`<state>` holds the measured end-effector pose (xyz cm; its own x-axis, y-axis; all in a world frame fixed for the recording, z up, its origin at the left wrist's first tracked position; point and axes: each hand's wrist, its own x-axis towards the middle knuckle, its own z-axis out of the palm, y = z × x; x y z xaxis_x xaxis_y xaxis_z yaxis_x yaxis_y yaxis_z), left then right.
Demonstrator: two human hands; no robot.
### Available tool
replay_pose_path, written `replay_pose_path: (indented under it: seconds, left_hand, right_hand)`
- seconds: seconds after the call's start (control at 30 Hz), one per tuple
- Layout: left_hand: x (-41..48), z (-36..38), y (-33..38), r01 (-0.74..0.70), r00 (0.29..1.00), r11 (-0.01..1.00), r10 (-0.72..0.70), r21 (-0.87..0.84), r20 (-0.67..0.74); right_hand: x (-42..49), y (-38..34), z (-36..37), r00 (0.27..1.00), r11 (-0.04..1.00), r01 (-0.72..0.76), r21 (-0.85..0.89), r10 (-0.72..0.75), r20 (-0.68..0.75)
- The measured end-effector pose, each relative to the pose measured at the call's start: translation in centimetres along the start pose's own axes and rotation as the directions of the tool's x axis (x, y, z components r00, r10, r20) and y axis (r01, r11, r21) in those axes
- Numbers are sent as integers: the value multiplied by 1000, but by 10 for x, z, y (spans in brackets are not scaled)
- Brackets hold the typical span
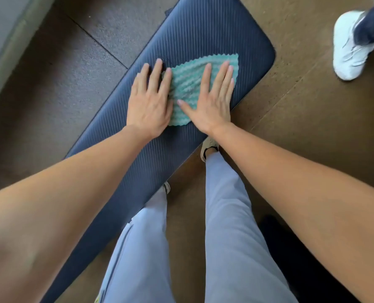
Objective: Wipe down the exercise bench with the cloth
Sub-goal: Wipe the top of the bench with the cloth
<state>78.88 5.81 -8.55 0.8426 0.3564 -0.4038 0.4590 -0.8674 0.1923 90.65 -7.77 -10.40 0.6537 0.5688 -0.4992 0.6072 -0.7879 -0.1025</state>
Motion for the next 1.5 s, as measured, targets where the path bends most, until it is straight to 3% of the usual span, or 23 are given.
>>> replay_pose_path:
  seconds: [0.1, 0.23, 0.33, 0.43, 0.6, 0.77, 0.9, 1.03, 1.13, 1.2, 1.27, 1.33, 1.5]
  left_hand:
    - [18, -18, -3, 212, 977, 976, -214, -54, -22]
    - [19, -18, 2, 214, 977, 974, -213, -79, 22]
    - [20, -18, 3, 255, 967, 951, -254, -177, 28]
    - [20, -20, 1, 319, 946, 907, -324, -276, 27]
    - [17, -22, 6, 399, 916, 902, -400, -165, 28]
    - [15, -19, 0, 378, 925, 905, -378, -192, 38]
    - [12, -15, 0, 362, 931, 914, -363, -186, 28]
    - [11, -14, 3, 357, 933, 914, -360, -194, 22]
    - [9, -14, 5, 359, 932, 914, -361, -187, 27]
    - [9, -14, 7, 358, 932, 915, -361, -186, 21]
    - [8, -14, 8, 357, 933, 916, -361, -183, 16]
    - [9, -14, 7, 356, 933, 917, -359, -181, 17]
    - [9, -12, 7, 354, 935, 920, -355, -168, 24]
  right_hand:
    - [65, 8, -38, 997, 998, -63, -9, 62, -51]
    - [112, 7, -67, 996, 997, -10, -74, 3, -89]
    - [102, -7, -60, 981, 969, 180, -168, -189, -41]
    - [68, -11, -35, 914, 881, 399, -253, -405, 31]
    - [62, 18, -31, 843, 789, 526, -318, -533, 71]
    - [138, 13, -71, 950, 914, 285, -288, -309, -40]
    - [164, 6, -85, 983, 967, 154, -201, -171, -72]
    - [121, 32, -63, 991, 981, 68, -184, -87, -103]
    - [49, 57, -32, 999, 990, -17, -138, 13, -31]
    - [8, 65, -13, 992, 993, -120, -14, 120, 27]
    - [-10, 60, 1, 958, 929, -281, 240, 257, 128]
    - [-6, 52, 4, 910, 798, -415, 437, 363, 200]
    - [48, 54, -28, 774, 511, -573, 641, 593, 219]
